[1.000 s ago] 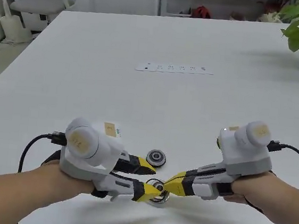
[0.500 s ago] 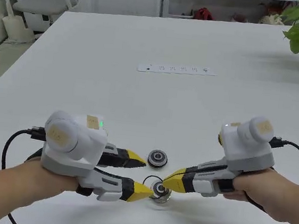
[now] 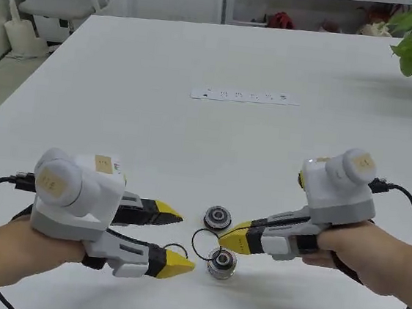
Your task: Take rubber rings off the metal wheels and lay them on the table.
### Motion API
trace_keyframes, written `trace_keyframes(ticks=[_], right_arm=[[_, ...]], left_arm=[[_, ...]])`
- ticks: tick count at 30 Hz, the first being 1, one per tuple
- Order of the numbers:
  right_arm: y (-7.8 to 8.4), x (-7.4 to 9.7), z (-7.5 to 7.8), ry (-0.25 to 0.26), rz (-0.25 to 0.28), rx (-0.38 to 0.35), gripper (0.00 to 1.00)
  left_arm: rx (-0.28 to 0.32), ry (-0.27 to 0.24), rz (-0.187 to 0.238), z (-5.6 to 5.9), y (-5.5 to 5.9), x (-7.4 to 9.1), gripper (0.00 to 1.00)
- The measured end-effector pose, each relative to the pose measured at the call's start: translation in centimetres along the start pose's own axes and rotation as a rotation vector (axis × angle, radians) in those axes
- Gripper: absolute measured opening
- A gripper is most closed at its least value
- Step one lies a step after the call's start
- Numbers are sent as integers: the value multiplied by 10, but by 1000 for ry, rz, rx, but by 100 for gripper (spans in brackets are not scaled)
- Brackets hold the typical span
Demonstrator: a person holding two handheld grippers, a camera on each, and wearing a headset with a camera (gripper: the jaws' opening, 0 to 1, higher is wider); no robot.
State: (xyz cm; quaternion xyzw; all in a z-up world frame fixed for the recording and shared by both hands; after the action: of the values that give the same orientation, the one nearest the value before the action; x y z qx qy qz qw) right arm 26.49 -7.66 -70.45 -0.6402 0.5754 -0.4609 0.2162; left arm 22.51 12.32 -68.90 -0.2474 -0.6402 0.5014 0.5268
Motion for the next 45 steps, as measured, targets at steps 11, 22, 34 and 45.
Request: trace_keyframes(ticks=[11, 22, 34, 45], right_arm=[[-5, -20, -4, -17, -32, 5, 0], [2, -42, -3, -22, -82, 6, 0], [10, -59, -3, -7, -97, -5, 0], [15, -62, 2, 40, -78, -31, 0]], left_arm=[[18, -40, 7, -2, 6, 21, 50], [40, -77, 7, -2, 14, 35, 52], [63, -104, 1, 2, 22, 43, 52], [71, -115, 3, 3, 24, 47, 52]])
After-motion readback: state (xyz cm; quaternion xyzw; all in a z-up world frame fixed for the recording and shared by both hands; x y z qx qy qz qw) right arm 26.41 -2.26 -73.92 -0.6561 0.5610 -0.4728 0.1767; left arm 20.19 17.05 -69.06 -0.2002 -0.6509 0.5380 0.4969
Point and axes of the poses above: the centre of the closed fingertips' face, and the gripper's own axes: x roughly backward along the fingers, z roughly to its right, y roughly out of its underside, the point moved 10 cm from there along x, roughly backward along the fingers, and after that the axes turned 5 degrees about z, right-handed, at the moved point
